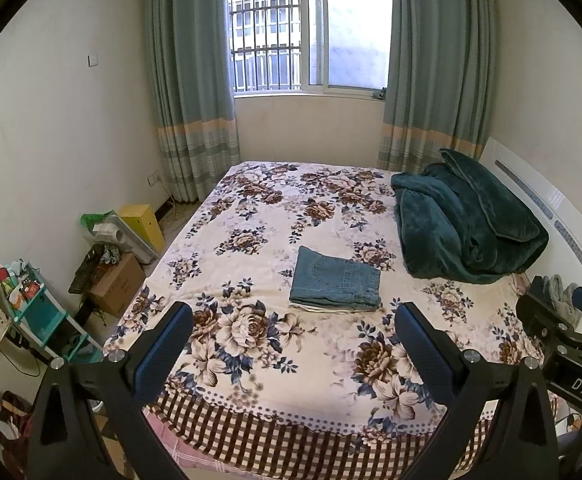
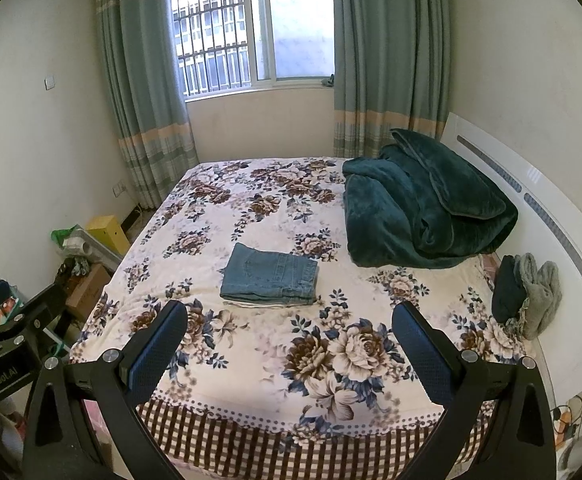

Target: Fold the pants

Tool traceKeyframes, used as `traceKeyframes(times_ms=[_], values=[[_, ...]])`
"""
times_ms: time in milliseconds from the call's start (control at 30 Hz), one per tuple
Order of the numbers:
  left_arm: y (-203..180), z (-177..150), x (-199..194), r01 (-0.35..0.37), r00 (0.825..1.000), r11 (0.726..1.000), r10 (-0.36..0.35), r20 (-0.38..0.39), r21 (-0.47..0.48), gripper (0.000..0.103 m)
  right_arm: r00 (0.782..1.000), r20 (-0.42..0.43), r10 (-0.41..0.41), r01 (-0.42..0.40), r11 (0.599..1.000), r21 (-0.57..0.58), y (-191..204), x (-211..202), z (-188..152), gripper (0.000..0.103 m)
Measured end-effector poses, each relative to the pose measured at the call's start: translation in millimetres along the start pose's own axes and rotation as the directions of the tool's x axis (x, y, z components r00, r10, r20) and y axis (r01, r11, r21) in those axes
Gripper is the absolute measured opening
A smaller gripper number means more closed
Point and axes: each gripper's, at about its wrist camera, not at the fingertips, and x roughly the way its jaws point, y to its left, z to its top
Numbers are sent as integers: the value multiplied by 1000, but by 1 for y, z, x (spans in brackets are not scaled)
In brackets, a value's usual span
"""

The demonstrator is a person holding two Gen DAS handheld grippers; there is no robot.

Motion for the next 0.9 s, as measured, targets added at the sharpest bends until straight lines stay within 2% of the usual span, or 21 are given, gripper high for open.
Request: traceKeyframes(times_ms=[900], values=[[-2, 1, -3, -3, 1000, 1000, 3, 4, -8, 103, 1000, 2, -2, 2, 1000, 6, 3, -1, -1, 103]])
